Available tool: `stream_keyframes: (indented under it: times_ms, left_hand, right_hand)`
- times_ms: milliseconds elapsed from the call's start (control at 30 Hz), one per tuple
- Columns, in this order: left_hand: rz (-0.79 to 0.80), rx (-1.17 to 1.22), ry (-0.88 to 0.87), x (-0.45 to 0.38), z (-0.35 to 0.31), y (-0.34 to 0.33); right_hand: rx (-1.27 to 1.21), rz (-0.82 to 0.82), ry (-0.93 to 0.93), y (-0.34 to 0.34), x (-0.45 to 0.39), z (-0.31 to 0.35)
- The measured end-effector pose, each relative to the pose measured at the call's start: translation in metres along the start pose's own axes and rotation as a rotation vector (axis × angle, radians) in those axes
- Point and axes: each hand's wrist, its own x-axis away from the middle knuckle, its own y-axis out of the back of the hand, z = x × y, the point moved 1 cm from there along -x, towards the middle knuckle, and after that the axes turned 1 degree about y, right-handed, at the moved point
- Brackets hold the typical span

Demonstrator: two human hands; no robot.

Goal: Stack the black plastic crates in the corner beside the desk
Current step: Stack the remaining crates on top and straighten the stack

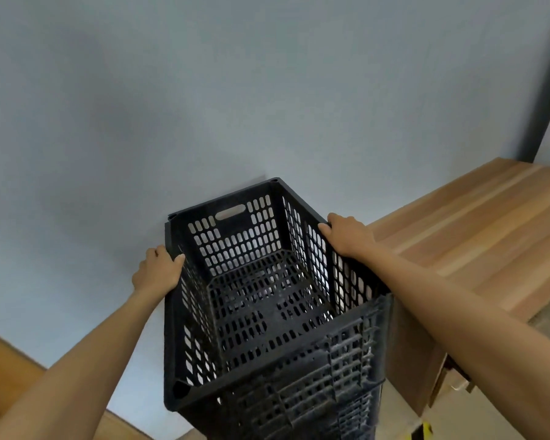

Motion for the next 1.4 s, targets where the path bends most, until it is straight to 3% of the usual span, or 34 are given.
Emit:
stream_keyframes:
  times_ms: [167,333,467,600,633,667,733,767,900,1033,1167,1400]
  left_hand:
    - [-0.024,-0.040,-0.077,0.034,-0.018,-0.007]
    - [0.056,-0.087,-0.173,0.067,-0.077,-0.010]
    - [0.379,0.237,-0.338,0.127,-0.158,0.003]
    - [0.756,0.513,-0.181,0.196,-0.222,0.007]
    - [0.741,0.457,-0.215,0.213,-0.230,-0.002]
    - [0.629,0.308,-0.289,0.226,-0.236,-0.011]
    - [0.208,-0.029,-0.389,0.243,-0.239,-0.017]
    - [0.104,-0.079,-0.396,0.246,-0.240,-0.018]
    - [0.097,-0.076,-0.383,0.244,-0.240,-0.017]
    - [-0.016,-0.072,-0.373,0.251,-0.240,-0.018]
    - [-0.085,-0.201,-0.299,0.265,-0.259,-0.027]
    - [-0.214,-0.125,-0.189,0.264,-0.273,-0.043]
  right_hand:
    - [-0.182,0.049,0.052,-0.001,0.002,0.001]
    - [-0.079,0.123,0.274,-0.005,-0.002,0.002]
    - [-0.003,0.218,0.357,-0.007,-0.009,-0.002]
    - [-0.022,0.254,0.390,-0.004,-0.012,-0.004]
    - [-0.029,0.263,0.404,-0.005,-0.013,-0.005]
    - [-0.035,0.271,0.417,-0.005,-0.014,-0.005]
    - [-0.046,0.282,0.422,-0.007,-0.016,-0.006]
    - [-0.047,0.284,0.419,-0.007,-0.015,-0.007]
    - [-0.023,0.279,0.429,-0.006,-0.011,-0.006]
    - [-0.018,0.288,0.429,-0.002,-0.005,-0.006]
    - [-0.035,0.291,0.447,0.000,-0.001,-0.008]
    - [-0.079,0.259,0.447,0.002,-0.007,-0.007]
